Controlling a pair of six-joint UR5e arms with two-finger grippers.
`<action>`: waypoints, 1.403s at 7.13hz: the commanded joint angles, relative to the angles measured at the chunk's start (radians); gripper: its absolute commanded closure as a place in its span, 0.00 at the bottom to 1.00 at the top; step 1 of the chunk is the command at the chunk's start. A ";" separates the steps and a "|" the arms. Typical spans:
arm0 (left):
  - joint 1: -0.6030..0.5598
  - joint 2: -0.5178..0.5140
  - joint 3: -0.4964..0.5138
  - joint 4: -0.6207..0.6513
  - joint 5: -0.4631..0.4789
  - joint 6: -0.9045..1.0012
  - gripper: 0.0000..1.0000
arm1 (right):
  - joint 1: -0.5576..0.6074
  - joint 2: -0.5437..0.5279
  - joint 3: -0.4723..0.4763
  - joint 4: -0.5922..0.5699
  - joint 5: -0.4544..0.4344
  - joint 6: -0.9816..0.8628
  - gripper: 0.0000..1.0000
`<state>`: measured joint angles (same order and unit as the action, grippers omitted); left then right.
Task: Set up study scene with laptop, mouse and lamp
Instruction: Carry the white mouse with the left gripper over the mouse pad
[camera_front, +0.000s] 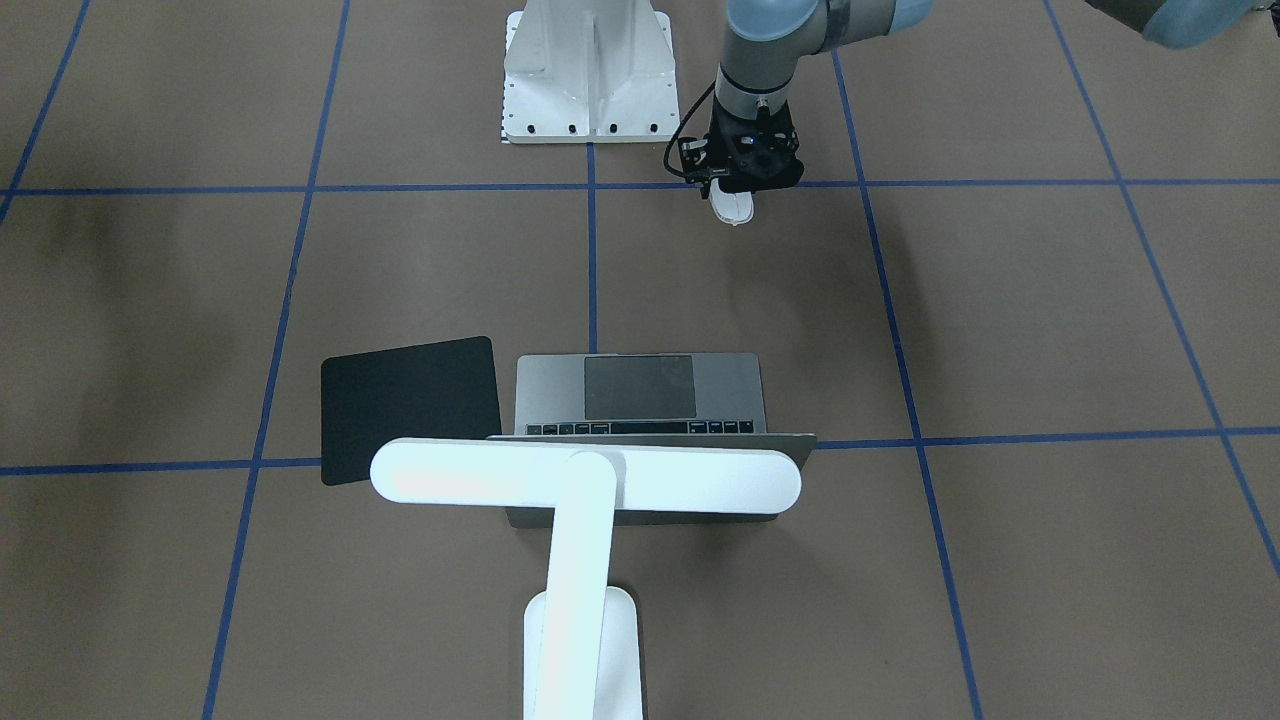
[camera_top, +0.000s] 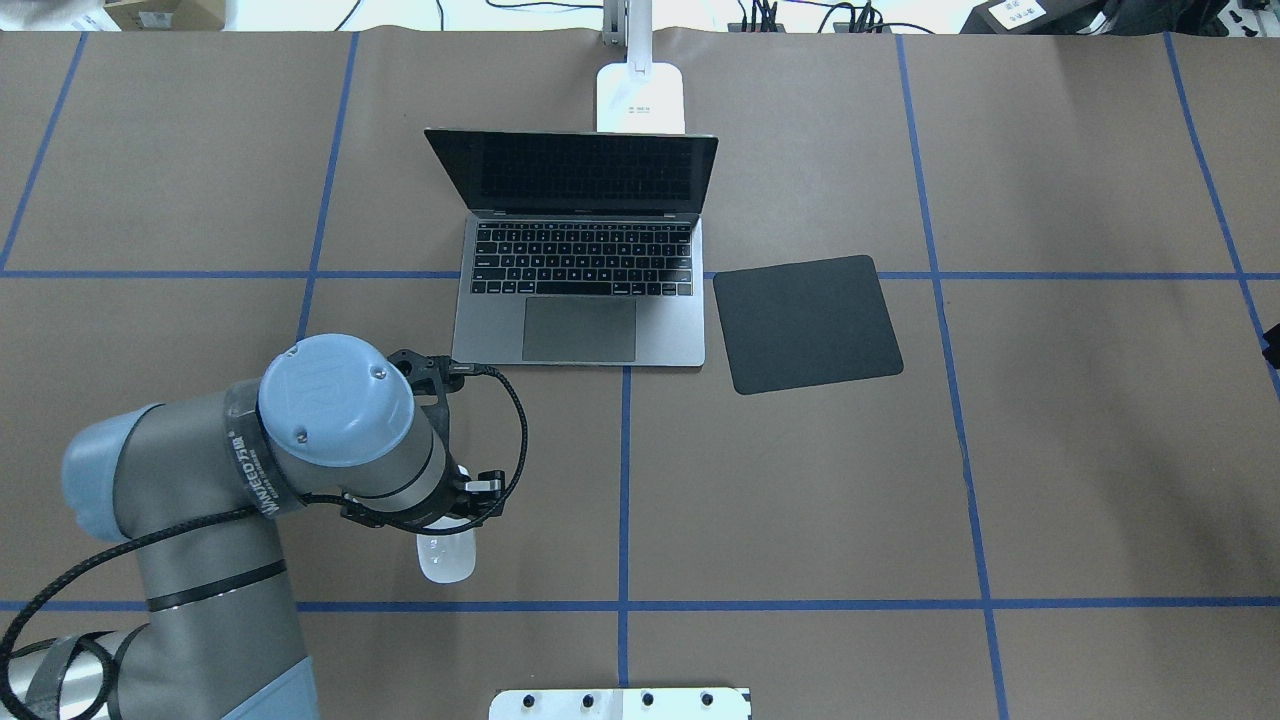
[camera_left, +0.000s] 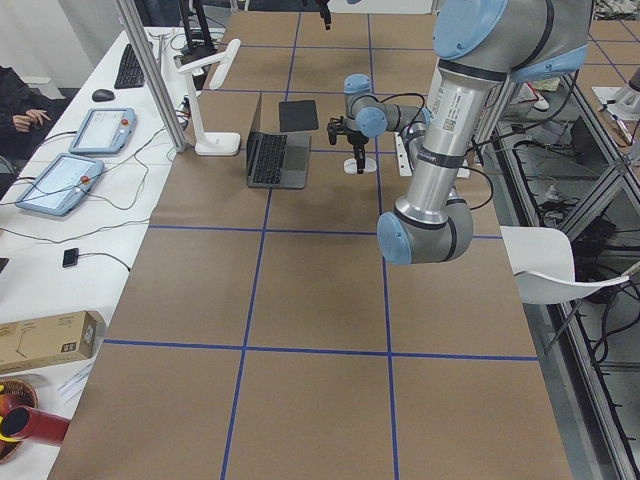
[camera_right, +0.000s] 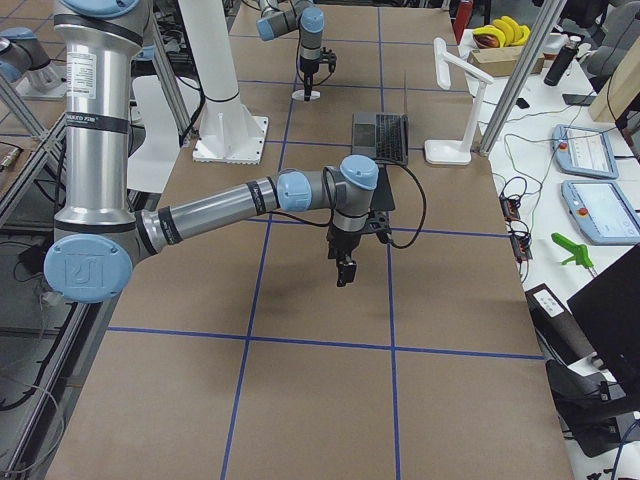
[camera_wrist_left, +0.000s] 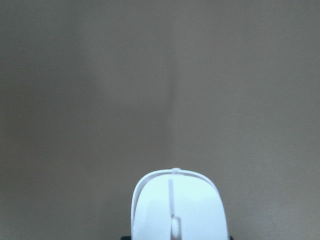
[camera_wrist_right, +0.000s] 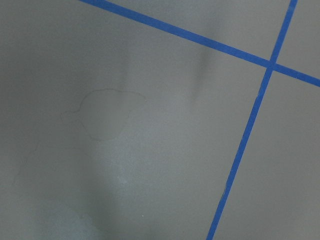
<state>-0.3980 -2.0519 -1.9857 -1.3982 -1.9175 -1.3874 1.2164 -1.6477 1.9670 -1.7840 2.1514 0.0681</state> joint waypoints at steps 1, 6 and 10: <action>-0.001 -0.114 0.071 -0.004 0.002 -0.071 0.48 | 0.000 -0.004 0.000 0.000 0.016 0.003 0.00; -0.045 -0.365 0.341 -0.135 0.041 -0.182 0.48 | 0.000 -0.007 0.001 0.002 0.034 0.003 0.00; -0.047 -0.566 0.577 -0.245 0.118 -0.257 0.48 | 0.000 -0.009 -0.019 0.003 0.039 -0.001 0.00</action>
<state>-0.4449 -2.5627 -1.4724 -1.6215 -1.8240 -1.6315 1.2164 -1.6565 1.9579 -1.7822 2.1897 0.0685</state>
